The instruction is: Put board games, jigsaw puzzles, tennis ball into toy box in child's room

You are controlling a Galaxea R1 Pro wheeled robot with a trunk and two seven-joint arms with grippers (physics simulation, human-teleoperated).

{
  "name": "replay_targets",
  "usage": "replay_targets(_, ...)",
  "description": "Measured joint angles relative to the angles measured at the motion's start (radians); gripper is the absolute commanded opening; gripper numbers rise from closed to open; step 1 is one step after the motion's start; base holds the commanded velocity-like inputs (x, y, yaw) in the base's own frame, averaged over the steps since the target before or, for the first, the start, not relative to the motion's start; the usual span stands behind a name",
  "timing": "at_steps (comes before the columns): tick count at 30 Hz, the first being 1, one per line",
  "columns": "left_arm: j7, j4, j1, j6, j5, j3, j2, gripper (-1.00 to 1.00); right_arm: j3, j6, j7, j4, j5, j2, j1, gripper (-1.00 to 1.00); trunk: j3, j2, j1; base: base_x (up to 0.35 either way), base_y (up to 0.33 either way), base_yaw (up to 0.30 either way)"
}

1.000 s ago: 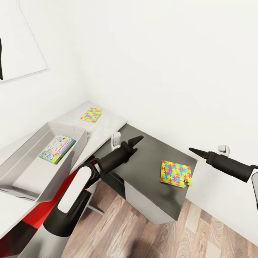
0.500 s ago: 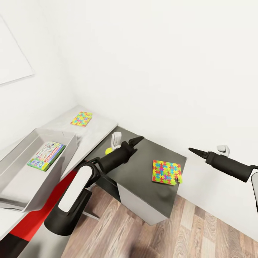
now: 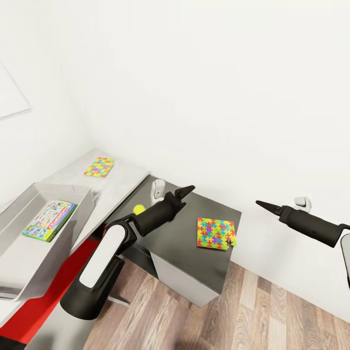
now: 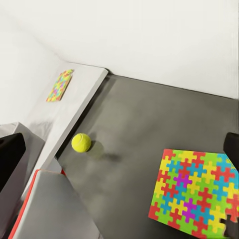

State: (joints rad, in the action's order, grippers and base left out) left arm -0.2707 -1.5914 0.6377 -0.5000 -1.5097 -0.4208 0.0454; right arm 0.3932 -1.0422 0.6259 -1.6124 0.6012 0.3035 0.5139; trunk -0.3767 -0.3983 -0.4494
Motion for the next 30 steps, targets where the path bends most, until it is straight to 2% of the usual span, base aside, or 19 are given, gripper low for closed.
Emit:
replay_targets(8,-0.012,0.001,0.001,0.000,0.001,-0.001,0.000,1.00,-0.001,0.000,0.000,0.000,0.000,0.000,0.000,1.00,0.012,0.000,0.000,0.000,0.000,-0.147)
replay_targets(18,-0.081,0.003,0.001,-0.001,0.000,-0.001,0.004,1.00,-0.002,0.000,-0.015,0.000,-0.002,-0.001,0.000,1.00,0.028,0.000,0.000,0.000,0.000,-0.145)
replay_targets(30,-0.105,0.004,0.001,-0.001,0.001,-0.001,0.014,1.00,-0.002,0.000,-0.045,-0.001,-0.002,-0.001,0.000,1.00,0.046,0.000,0.000,0.000,0.000,-0.144)
